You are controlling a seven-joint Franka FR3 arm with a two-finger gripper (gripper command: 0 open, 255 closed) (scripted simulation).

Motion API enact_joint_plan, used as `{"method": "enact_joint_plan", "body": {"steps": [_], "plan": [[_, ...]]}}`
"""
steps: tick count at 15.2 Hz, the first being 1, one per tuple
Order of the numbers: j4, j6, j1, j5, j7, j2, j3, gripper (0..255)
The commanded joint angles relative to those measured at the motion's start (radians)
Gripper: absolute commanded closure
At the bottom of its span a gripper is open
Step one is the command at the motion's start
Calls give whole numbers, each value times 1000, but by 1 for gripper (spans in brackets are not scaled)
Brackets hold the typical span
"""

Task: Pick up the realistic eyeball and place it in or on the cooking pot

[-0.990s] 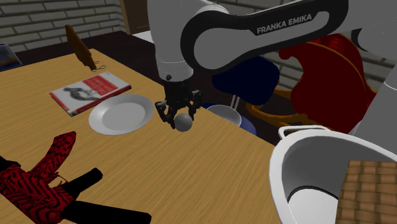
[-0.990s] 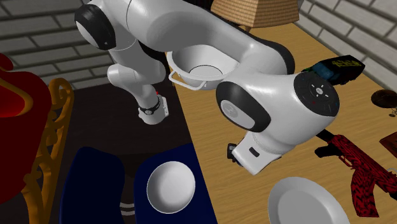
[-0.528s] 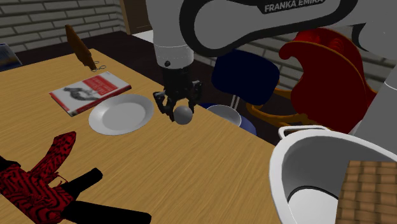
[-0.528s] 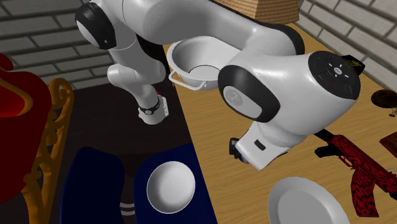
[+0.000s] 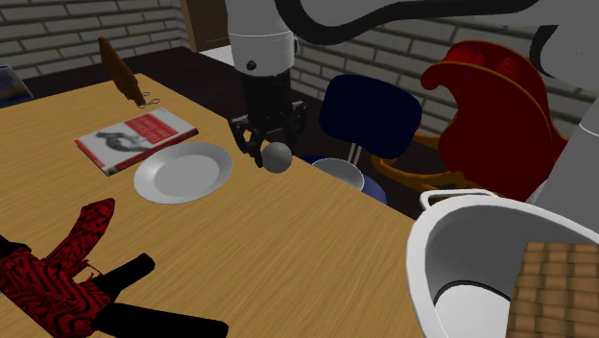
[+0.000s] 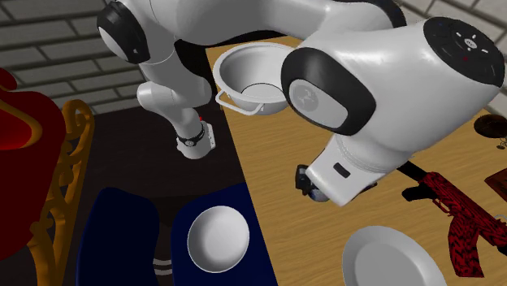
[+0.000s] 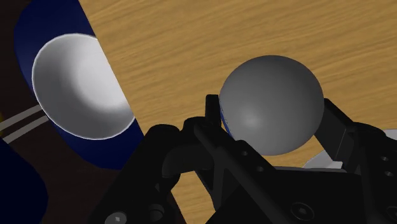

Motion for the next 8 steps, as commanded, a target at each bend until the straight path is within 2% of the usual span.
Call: {"method": "enact_joint_plan", "body": {"steps": [1,8], "plan": [[36,-30,6,-5,4,8,1,255],[168,-137,31,-25,17,40,5,255]]}}
